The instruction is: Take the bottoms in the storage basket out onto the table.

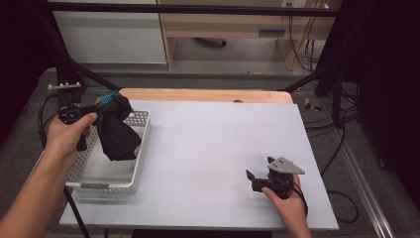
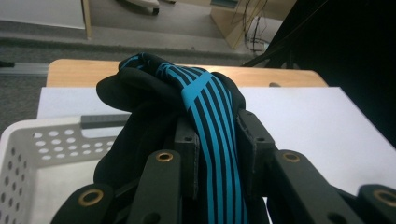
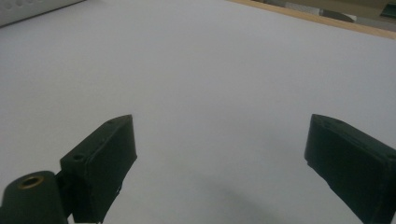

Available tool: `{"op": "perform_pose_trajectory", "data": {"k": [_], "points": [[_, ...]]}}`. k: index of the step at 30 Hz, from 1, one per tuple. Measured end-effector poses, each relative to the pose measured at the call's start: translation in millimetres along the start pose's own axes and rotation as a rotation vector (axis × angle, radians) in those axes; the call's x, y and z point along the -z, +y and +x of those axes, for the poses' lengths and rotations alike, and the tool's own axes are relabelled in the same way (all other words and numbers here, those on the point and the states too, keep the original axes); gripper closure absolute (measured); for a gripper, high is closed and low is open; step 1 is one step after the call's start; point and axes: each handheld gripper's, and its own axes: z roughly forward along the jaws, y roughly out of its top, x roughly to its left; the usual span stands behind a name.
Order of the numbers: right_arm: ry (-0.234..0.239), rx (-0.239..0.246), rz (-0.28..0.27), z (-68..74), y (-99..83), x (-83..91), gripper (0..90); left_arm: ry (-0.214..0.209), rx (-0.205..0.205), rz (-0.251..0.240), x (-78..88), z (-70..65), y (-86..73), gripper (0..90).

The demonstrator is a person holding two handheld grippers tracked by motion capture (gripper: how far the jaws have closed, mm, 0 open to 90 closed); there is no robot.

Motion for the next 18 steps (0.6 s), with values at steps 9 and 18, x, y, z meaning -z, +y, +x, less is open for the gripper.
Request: {"op": "perform_pose_trajectory", "data": {"k": [9,18], "points": [[-0.003,-0.003,-0.004,-0.8,0.1,0.6,8.7,-0.034,0.029,-0.036,2.7,-7.9,13.2,72.4],[-0.005,-0.006,-0.004,-1.3,0.3,1.1,8.7,-0.046,0.023,-0.070,7.5,-22.1,32.4,72.3]]}}
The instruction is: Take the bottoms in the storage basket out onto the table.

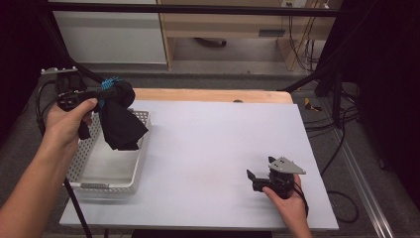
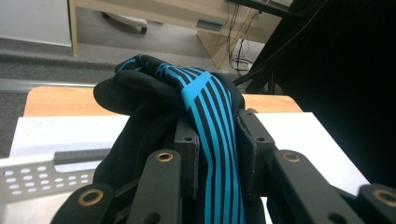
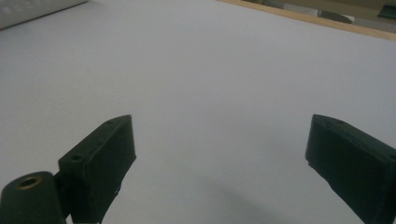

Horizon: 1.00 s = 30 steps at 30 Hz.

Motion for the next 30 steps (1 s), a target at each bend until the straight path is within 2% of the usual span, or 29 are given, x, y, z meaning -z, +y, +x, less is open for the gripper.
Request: {"op": "perform_pose_trajectory", "data": {"k": [6,7,9,11,16,20,25,30], "points": [[0.001,0.002,-0.004,0.0,0.2,0.4,8.6,-0.009,-0.005,-0.011,-4.0,-11.2,7.5,72.3],[0.000,0.003,-0.005,-0.4,0.3,0.8,8.6,-0.003,-0.013,-0.013,-5.4,-13.2,8.0,72.4],[0.001,-0.003,-0.004,-1.0,-0.1,0.8,8.3,0.036,-0.056,0.015,-9.8,-19.3,8.2,72.5],[0.000,-0.004,0.000,-1.2,-0.4,0.5,8.3,0.038,-0.066,0.018,-12.1,-23.1,8.7,72.5],[0.000,-0.004,-0.003,-1.5,-0.1,0.9,8.2,0.005,-0.021,-0.011,-15.1,-26.7,11.9,72.5],[0.000,-0.004,-0.006,-1.4,0.3,1.4,7.9,0.014,-0.031,-0.010,-16.9,-31.6,14.4,72.5],[-0.008,-0.001,-0.010,-1.6,0.5,1.8,7.7,0.001,-0.019,-0.015,-20.1,-36.1,15.6,72.4],[-0.015,-0.004,-0.018,-2.8,0.9,2.8,7.2,0.000,-0.024,-0.008,-23.8,-41.7,17.2,72.4]]}}
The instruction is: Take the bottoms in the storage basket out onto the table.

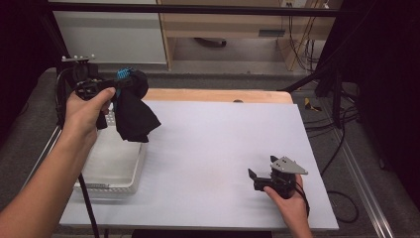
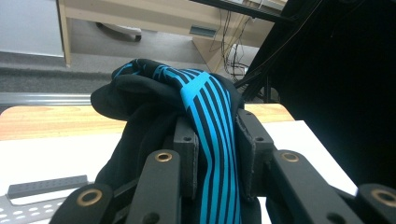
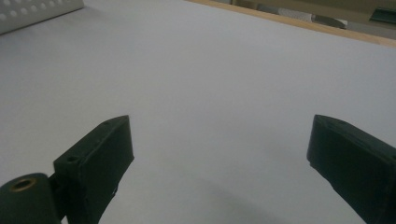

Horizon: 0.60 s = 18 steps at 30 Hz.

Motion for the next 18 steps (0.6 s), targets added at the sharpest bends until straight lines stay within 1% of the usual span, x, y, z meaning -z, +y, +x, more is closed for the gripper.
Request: {"op": "perform_pose_trajectory", "data": {"k": [5,9,13,16,18], "points": [[0.003,0.005,0.003,1.4,-0.1,-1.0,6.6,-0.002,-0.007,-0.003,-2.6,-6.0,1.9,72.4],[0.008,0.000,0.006,1.6,-0.4,-1.9,5.8,-0.007,-0.010,-0.003,-4.3,-9.8,3.2,72.4],[0.008,-0.005,-0.006,0.8,-0.7,-1.6,5.2,-0.011,-0.013,-0.001,-6.1,-12.5,4.5,72.4],[-0.005,0.020,-0.016,0.9,-2.0,-2.0,5.1,-0.013,-0.014,-0.005,-7.1,-14.4,5.5,72.3],[-0.010,0.028,-0.021,1.4,-2.8,-2.4,4.8,-0.014,-0.014,-0.004,-7.8,-15.6,6.0,72.4]]}}
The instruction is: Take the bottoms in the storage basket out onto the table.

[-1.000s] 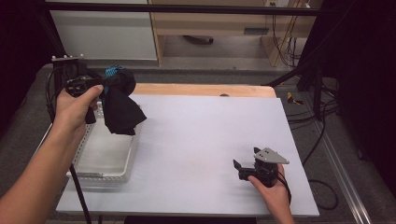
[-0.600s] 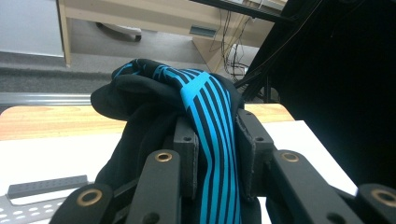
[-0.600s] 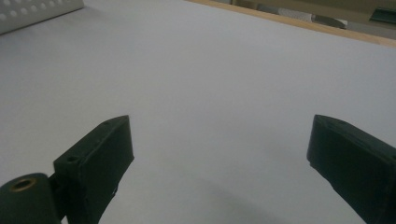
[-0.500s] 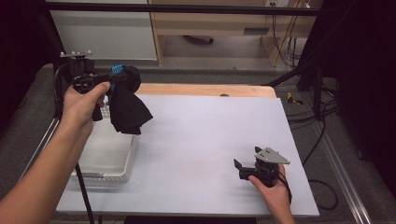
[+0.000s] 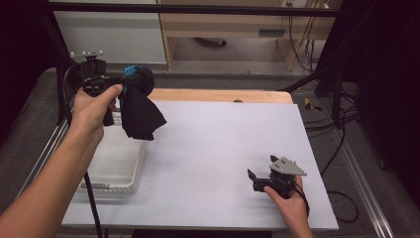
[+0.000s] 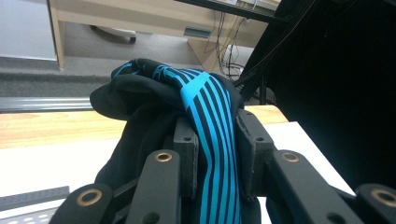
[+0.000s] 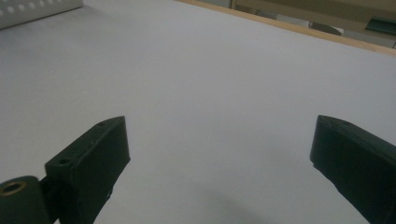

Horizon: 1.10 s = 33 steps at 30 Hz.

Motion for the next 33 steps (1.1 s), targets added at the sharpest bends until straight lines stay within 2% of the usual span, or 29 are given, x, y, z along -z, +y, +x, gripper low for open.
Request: {"op": "perform_pose_trajectory", "data": {"k": [6,22,30,33], "points": [[-0.014,-0.048,0.015,-1.9,-0.5,-2.1,5.7,-0.009,-0.001,-0.006,-2.3,-5.8,2.1,72.3],[-0.013,-0.035,-0.016,-2.3,-0.3,0.2,4.2,-0.025,-0.014,-0.007,-8.3,-18.3,5.6,72.1],[-0.018,-0.020,-0.029,-3.0,-0.1,1.4,4.2,-0.033,0.003,-0.016,-13.5,-21.3,8.3,72.0],[-0.014,-0.016,-0.035,-3.1,0.1,2.1,4.1,-0.032,-0.005,-0.015,-14.3,-24.1,9.7,72.0]]}}
